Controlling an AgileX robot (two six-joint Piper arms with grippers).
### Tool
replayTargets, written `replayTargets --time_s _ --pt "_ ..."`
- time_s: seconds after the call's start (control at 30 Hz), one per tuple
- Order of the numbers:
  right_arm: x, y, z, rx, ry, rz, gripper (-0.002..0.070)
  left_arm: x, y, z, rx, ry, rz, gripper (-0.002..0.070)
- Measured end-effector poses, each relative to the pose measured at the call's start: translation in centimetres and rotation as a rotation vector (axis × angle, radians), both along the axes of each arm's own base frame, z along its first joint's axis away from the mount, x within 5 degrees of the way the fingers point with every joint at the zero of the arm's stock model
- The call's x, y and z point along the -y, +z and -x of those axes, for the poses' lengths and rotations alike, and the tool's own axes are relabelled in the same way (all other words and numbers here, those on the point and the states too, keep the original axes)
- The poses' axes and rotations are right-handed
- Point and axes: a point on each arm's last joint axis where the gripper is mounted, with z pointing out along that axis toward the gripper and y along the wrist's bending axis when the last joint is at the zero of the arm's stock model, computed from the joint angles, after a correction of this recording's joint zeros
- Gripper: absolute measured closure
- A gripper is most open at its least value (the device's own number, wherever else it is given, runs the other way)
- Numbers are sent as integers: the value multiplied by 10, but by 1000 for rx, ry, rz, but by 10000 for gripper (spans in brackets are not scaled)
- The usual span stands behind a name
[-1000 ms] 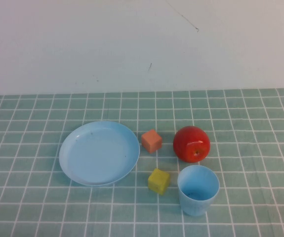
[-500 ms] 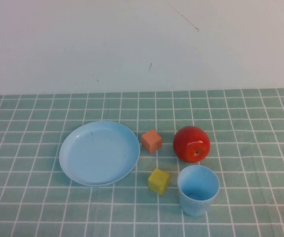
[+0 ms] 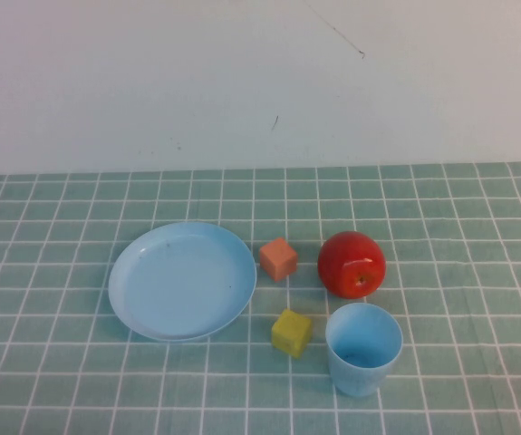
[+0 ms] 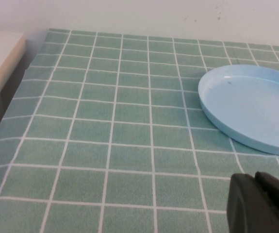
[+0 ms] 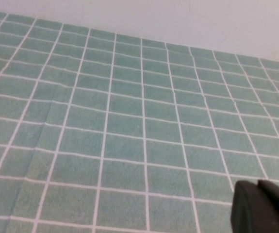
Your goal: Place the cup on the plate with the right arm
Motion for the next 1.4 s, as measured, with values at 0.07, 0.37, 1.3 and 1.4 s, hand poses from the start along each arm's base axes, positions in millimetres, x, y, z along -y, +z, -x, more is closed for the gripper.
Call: replayTargets --time_s 0.07,0.37,1.3,1.4 --pt "0 2 -1 25 -1 10 679 0 0 0 0 0 0 678" --pt "0 29 -5 325 -4 -38 679 0 0 0 0 0 0 678" --pt "-10 225 26 338 75 16 679 0 0 0 0 0 0 678" --pt "-10 217 6 125 106 12 679 0 0 0 0 0 0 678"
